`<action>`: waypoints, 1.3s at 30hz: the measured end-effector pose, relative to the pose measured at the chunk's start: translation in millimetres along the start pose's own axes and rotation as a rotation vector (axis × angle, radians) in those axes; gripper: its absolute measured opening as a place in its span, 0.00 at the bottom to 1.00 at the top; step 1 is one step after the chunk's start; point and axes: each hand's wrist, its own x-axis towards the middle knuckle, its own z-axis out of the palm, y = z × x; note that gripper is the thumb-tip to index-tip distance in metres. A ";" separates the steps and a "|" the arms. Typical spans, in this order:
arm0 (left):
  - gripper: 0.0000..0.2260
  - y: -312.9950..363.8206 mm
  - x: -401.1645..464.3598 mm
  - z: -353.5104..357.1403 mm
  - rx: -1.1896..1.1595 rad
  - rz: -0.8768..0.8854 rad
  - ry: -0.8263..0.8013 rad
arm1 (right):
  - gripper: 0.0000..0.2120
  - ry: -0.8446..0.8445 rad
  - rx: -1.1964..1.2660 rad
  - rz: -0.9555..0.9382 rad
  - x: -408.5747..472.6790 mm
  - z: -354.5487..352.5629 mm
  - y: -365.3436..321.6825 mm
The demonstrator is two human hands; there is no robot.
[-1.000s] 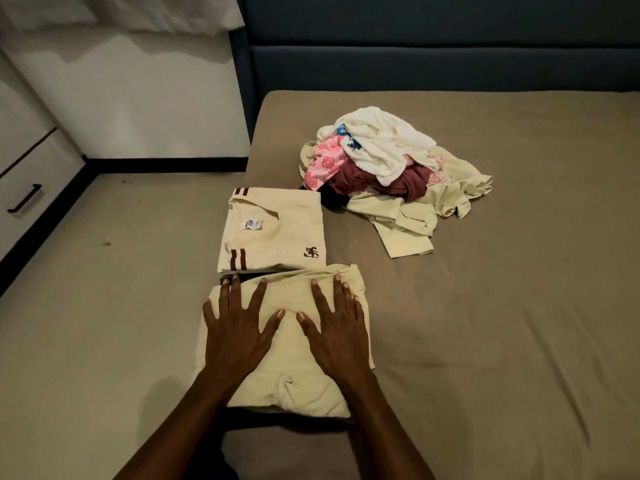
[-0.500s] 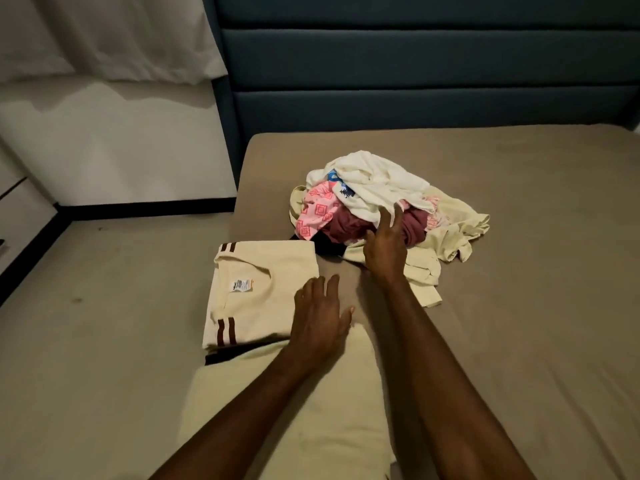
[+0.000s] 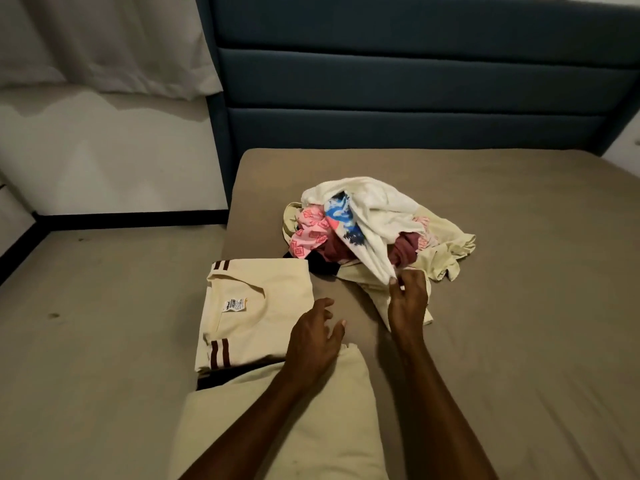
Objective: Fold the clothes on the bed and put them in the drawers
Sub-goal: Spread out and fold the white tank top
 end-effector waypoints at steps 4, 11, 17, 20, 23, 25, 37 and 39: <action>0.24 36.7 1.0 28.2 -0.564 -0.374 -0.072 | 0.18 -0.158 0.453 0.401 -95.1 -74.3 -10.6; 0.14 110.8 -53.7 71.2 -0.943 -0.527 -0.108 | 0.15 0.032 1.355 0.878 -182.3 -199.1 -9.7; 0.22 167.4 -119.5 72.5 -0.576 -0.186 -0.216 | 0.32 -0.014 1.237 0.756 -224.4 -267.4 -10.9; 0.18 222.3 -127.2 48.2 -0.263 -0.036 -0.218 | 0.33 -0.222 1.374 0.459 -215.7 -302.6 -1.8; 0.10 292.6 -125.5 17.4 -0.093 0.032 -0.279 | 0.31 -0.364 1.484 0.373 -208.4 -346.0 -69.1; 0.09 330.2 -125.4 2.2 -0.082 0.081 -0.294 | 0.29 -0.369 1.461 0.400 -201.4 -369.1 -99.0; 0.22 158.1 -264.7 99.8 0.591 0.172 -0.747 | 0.50 -0.076 0.305 0.600 -290.6 -394.4 -19.5; 0.36 113.4 -290.2 105.5 0.547 0.182 -0.798 | 0.44 -0.167 -0.015 0.505 -338.6 -387.3 4.5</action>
